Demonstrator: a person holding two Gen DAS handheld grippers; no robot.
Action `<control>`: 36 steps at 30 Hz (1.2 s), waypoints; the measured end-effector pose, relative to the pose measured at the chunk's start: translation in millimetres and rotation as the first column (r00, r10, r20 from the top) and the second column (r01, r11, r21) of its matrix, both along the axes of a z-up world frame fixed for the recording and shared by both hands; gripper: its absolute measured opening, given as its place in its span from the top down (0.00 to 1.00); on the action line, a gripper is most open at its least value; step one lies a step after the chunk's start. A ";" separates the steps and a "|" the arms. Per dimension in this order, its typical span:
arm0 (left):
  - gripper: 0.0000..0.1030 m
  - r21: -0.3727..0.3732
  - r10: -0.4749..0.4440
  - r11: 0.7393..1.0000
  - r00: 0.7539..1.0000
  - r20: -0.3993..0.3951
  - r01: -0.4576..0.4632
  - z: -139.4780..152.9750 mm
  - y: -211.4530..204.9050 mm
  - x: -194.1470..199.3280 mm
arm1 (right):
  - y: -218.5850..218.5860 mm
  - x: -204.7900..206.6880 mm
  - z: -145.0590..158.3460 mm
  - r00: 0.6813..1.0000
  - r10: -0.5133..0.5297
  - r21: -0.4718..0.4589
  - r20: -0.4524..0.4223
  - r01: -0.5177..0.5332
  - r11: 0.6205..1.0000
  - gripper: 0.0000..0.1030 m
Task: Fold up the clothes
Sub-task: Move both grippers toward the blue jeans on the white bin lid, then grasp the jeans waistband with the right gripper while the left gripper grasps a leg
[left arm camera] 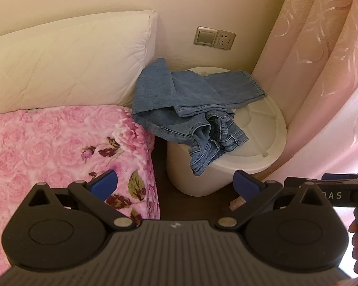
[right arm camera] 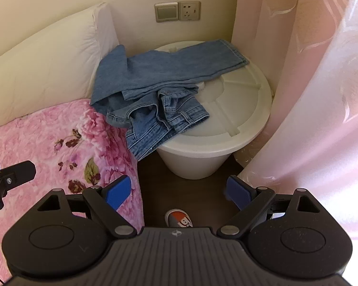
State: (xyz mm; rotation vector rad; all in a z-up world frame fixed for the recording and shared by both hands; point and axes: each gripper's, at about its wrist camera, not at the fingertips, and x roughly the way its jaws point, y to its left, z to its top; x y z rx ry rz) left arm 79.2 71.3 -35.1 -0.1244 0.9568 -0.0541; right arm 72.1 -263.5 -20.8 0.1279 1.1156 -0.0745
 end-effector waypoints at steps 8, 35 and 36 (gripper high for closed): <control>0.01 0.008 0.001 1.000 0.999 -0.032 -0.001 -11.7 -1.4 33.4 | -4.8 31.8 -14.0 1.000 0.005 0.011 -0.031 -0.005 1.000 0.13; 0.03 -0.024 -0.027 0.999 0.972 -0.233 0.022 -125.9 -1.6 163.4 | -72.0 132.0 -170.1 0.974 -0.171 0.356 -0.148 0.214 0.910 0.35; 0.03 -0.024 -0.027 0.999 0.971 -0.239 0.022 -129.6 -1.4 168.7 | -75.8 135.4 -175.9 0.968 -0.196 0.383 -0.155 0.242 0.892 0.35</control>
